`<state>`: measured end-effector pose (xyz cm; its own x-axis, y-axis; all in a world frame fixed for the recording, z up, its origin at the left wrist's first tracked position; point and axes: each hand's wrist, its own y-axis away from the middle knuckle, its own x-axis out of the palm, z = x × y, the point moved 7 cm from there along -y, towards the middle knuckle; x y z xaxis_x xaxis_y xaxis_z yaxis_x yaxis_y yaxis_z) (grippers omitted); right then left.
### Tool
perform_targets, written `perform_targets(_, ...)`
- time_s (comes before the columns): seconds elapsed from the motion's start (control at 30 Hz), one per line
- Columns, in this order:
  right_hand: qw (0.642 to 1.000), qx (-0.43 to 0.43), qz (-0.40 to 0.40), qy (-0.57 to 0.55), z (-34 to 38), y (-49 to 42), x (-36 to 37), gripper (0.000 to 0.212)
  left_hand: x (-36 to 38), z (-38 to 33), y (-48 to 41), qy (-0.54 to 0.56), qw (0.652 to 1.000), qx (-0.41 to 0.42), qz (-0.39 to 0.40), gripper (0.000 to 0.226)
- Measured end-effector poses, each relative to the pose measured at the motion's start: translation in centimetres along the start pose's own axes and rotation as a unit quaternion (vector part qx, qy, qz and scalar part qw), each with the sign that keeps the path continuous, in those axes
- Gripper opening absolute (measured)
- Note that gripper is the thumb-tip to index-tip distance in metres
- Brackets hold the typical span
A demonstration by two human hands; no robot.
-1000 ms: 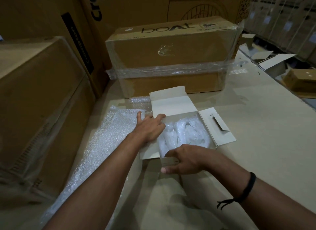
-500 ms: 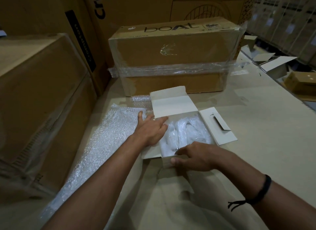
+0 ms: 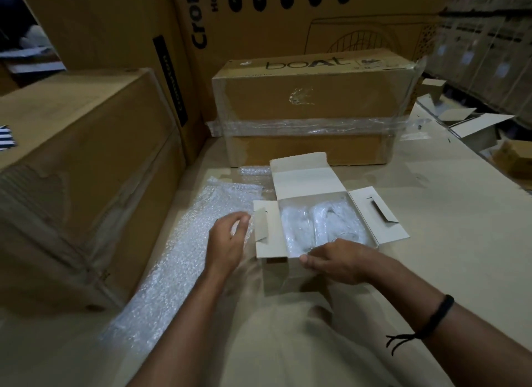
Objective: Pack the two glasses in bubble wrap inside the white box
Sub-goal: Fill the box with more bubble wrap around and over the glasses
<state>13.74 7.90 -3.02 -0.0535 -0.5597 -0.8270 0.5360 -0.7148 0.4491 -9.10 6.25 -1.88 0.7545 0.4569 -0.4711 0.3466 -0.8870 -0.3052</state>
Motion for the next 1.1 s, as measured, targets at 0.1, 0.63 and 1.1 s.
perform_targets(0.1, 0.999, 0.01, -0.042, 0.003, -0.7, -0.2, 0.4, 0.059, -4.4, 3.7, 3.7, -0.144, 0.989, 0.005, -0.029, 0.012)
perform_targets(0.63, 0.91, -0.051, -0.388, 0.134, 5.9, 1.1, 9.1, 0.062, -11.2, 6.2, 8.0, -0.274, 0.958, 0.0, -0.085, 0.014)
perform_targets(1.1, 0.851, 0.042, -0.096, -0.514, 11.3, 0.7, 10.2, 0.025, -7.3, 2.0, 16.5, -0.104, 0.991, -0.079, 0.039, 0.035)
